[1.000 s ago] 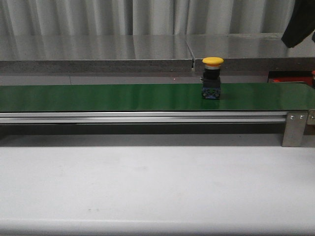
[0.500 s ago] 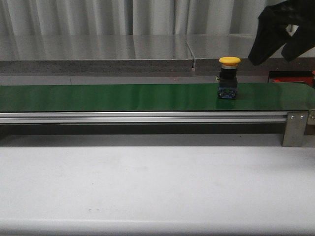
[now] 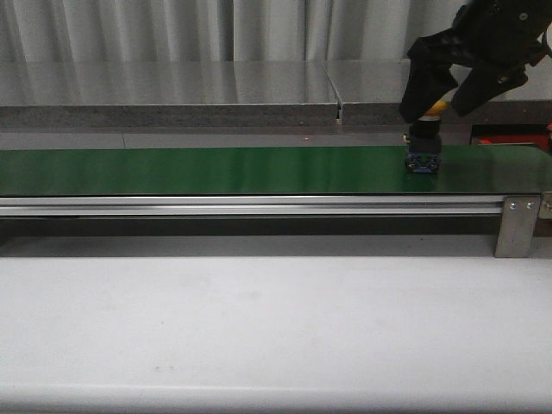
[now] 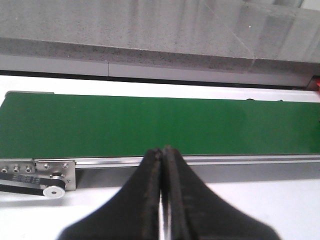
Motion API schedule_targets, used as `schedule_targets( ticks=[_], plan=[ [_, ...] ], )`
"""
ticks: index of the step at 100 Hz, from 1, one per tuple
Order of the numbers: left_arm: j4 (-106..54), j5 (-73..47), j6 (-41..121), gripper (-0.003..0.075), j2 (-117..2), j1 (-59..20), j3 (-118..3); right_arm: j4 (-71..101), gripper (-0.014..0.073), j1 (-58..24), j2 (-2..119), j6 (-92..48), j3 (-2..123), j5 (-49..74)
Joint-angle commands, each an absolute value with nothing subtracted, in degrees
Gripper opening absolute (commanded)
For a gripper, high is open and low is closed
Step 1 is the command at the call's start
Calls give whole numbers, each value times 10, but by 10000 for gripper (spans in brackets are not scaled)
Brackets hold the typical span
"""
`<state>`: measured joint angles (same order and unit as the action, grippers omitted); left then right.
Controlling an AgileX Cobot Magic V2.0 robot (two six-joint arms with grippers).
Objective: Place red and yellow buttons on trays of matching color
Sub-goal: 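Lower the right gripper onto the yellow button on the belt and grasp, then carry the yellow button to the yellow tray and release it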
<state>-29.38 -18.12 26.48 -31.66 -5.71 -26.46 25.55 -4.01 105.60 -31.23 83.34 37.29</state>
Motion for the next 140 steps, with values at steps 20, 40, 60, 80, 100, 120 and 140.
schedule_targets(
  ticks=[20,40,60,80,100,120,140],
  plan=[
    [-306,-142,263,-19,-317,-62,-281,269,309,-40,1048,-314,861,370],
    [-306,-142,263,-19,-317,-62,-281,269,113,-39,1046,-310,868,395],
    [-306,-142,263,-19,-317,-62,-281,257,113,-28,1005,-298,870,429],
    [-306,-142,263,-19,-317,-62,-281,198,113,30,936,-214,868,480],
    [-306,-142,263,-19,-317,-62,-281,194,113,123,842,-202,813,482],
    [-306,-142,263,-19,-317,-62,-281,194,113,259,784,-158,723,449],
    [-306,-142,263,-19,-317,-62,-281,198,113,371,788,-139,638,393]
  ],
)
